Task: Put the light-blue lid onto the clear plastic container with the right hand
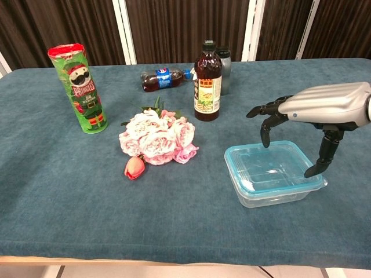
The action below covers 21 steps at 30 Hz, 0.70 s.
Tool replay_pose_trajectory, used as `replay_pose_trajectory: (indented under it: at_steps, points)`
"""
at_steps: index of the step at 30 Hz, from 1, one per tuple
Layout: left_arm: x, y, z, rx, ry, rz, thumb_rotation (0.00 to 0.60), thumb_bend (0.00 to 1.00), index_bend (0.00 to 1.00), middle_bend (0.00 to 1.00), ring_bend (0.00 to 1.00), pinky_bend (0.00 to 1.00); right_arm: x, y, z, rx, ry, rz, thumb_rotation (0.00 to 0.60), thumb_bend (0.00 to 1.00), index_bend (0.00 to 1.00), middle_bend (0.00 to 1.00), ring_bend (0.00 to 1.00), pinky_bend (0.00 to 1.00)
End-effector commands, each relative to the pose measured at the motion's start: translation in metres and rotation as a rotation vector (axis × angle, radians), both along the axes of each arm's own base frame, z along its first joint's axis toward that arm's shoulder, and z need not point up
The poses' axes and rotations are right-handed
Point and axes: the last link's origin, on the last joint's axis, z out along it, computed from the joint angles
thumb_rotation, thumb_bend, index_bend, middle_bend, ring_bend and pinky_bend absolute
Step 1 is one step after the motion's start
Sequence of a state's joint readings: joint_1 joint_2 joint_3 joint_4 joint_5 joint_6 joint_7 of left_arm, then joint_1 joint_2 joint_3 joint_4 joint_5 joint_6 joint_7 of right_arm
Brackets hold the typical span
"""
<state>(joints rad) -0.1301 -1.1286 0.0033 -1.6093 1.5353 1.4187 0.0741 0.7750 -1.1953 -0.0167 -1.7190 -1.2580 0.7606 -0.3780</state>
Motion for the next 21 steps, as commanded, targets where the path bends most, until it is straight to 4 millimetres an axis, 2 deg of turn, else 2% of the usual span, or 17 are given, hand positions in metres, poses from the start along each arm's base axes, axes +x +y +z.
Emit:
replay_pose_trajectory:
  at_steps: [1, 21]
  points:
    - [0.0001, 0.0002, -0.0002, -0.001, 0.0, 0.0, 0.6, 0.44, 0.0, 0.04, 0.04, 0.1, -0.0002, -0.0002, -0.0015, 0.001, 0.005, 0.004, 0.6, 0.19, 0.45, 0.1, 0.0, 0.0]
    - [0.0005, 0.0003, -0.0008, -0.006, -0.001, -0.004, 0.6, 0.44, 0.0, 0.04, 0.04, 0.1, -0.0024, 0.0021, -0.0068, 0.007, 0.04, 0.005, 0.6, 0.19, 0.45, 0.1, 0.0, 0.0]
